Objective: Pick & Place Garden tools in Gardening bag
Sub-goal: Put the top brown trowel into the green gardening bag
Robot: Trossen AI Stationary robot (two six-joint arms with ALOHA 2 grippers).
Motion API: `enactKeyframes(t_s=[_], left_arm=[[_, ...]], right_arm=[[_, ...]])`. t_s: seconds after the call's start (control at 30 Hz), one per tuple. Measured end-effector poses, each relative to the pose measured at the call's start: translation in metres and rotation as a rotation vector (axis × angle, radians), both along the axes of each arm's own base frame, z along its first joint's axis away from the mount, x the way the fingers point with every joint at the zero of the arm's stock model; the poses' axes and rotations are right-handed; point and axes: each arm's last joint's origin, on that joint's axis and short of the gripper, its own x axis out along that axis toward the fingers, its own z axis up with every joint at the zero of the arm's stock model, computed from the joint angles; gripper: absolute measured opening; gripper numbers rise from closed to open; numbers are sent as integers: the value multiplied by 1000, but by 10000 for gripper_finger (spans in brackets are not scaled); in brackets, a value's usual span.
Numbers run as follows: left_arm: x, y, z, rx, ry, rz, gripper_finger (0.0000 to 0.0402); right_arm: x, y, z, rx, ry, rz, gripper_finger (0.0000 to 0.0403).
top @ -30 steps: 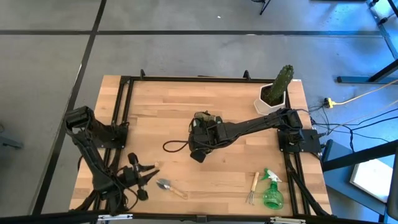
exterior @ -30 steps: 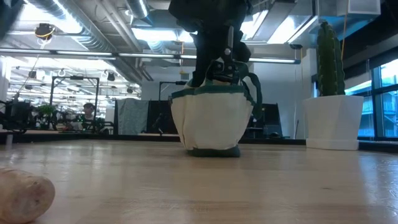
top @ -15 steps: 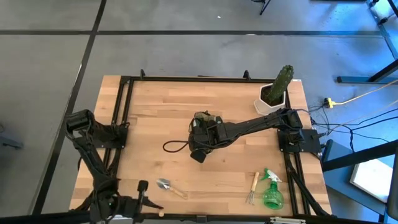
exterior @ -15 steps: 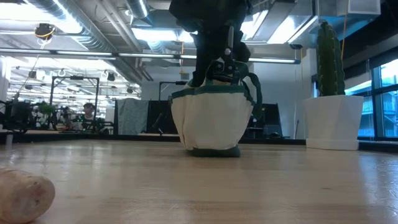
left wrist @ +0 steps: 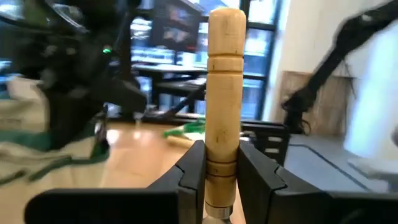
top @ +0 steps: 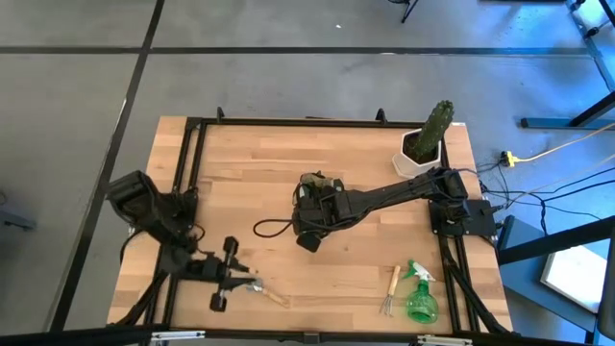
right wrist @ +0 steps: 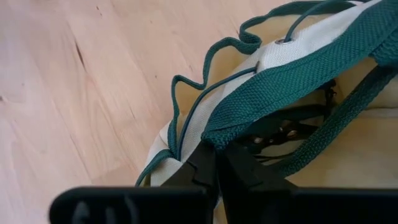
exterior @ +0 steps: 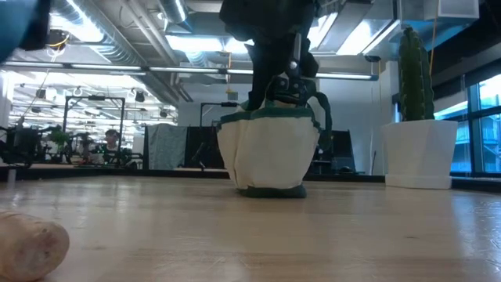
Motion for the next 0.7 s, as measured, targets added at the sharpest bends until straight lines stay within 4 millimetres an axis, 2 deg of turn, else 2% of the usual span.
enactKeyframes(t_s=[0.23,0.37,0.7], left_arm=[[34,44,15,35,-65,94,56],[49,69,22,56,-80,226,56],[83,122,37,74,-176,257,56]], right_arm=[[0,1,0,-1,-2,1,10],[-1,2,0,-2,3,2,10],[-5,1,25,-16,-111,-11,10]])
